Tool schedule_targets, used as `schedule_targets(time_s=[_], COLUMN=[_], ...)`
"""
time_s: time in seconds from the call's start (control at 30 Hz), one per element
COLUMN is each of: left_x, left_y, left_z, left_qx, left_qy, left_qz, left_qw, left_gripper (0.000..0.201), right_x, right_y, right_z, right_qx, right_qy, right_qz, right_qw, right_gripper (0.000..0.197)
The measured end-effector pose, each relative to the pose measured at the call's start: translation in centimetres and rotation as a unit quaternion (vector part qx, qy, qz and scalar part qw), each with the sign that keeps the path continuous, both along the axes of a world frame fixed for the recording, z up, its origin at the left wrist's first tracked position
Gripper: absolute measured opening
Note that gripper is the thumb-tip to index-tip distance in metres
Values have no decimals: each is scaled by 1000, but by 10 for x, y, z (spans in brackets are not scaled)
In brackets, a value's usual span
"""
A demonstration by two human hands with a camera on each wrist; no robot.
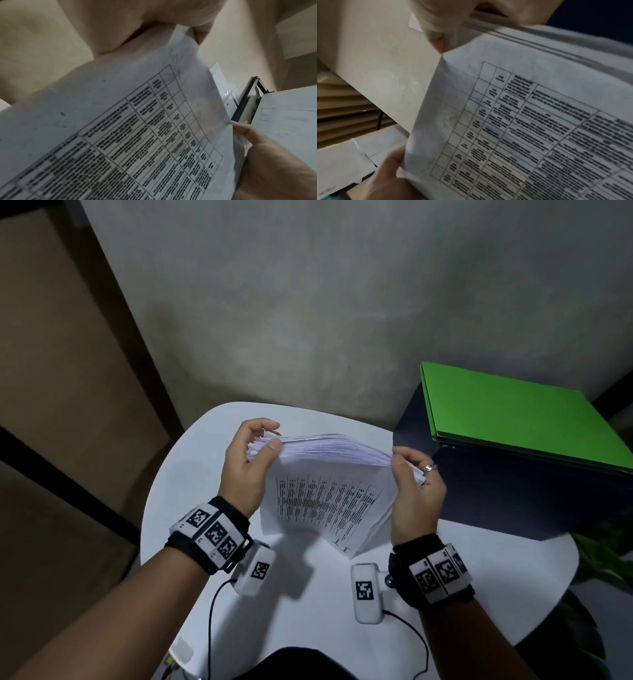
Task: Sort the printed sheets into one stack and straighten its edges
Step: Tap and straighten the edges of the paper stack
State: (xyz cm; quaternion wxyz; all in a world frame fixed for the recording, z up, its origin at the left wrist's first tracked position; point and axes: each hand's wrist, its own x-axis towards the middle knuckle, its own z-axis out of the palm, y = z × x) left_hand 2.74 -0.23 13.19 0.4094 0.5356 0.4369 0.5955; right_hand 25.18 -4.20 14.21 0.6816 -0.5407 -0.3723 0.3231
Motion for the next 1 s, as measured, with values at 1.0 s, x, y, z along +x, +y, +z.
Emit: schedule_targets(time_s=[1.0], left_x=[-4], left_y=[14], left_z=[36], left_qx=[-57], left_qy=[76], left_qz=[37], left_qw=[995], left_gripper=[15], right_x=[2], right_y=[-16], right_z=[-11], right_qx=[-3], right_qy=[-37], right_qz=[72], right_qw=[997], right_gripper=[49])
